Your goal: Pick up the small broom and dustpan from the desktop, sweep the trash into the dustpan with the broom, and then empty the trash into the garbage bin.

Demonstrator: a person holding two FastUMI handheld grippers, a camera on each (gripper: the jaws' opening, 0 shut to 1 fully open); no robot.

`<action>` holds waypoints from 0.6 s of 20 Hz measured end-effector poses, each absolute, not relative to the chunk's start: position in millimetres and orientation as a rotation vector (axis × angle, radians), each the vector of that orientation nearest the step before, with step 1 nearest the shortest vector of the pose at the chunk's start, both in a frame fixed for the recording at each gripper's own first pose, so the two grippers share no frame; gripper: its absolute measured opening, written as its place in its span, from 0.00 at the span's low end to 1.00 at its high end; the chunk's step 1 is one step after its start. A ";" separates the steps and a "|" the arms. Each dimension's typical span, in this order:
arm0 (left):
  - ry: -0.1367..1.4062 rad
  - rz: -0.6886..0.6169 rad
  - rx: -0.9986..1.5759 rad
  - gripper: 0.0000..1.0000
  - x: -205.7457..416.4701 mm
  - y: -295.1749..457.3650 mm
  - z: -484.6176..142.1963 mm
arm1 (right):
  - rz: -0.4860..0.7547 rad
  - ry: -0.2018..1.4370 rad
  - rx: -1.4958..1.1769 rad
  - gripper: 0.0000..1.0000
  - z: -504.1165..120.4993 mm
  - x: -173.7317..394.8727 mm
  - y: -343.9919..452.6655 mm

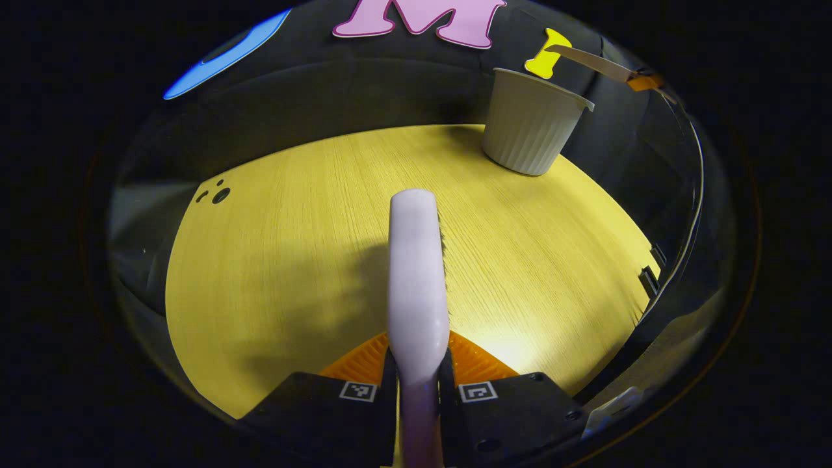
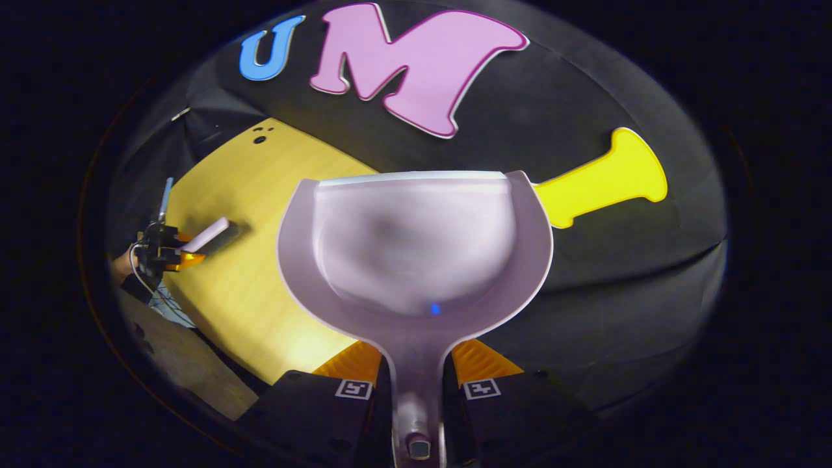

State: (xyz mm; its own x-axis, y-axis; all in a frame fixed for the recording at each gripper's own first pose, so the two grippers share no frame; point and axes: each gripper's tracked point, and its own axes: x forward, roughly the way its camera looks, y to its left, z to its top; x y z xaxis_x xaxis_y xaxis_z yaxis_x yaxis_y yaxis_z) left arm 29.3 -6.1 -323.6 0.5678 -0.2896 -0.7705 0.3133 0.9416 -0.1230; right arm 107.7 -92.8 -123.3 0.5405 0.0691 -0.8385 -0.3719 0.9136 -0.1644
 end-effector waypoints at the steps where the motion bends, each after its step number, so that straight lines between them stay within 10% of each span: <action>1: 0.900 -0.346 0.027 0.30 29.7 -5.6 -321.8 | 0.294 0.970 -0.335 0.36 -128.5 98.0 -82.7; 12: 0.933 -0.282 0.046 0.32 23.0 -0.4 -326.1 | 0.481 1.100 -0.212 0.36 -270.1 -6.9 33.5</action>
State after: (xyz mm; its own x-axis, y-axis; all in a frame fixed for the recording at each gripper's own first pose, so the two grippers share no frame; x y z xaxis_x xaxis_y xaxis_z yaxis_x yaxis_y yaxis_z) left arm 23.0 -0.4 -326.1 0.5614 -0.2197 -0.7979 0.2594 0.9622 -0.0824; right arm -6.9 33.5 -270.1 0.3641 0.2678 -0.8921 -0.4733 0.8781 0.0704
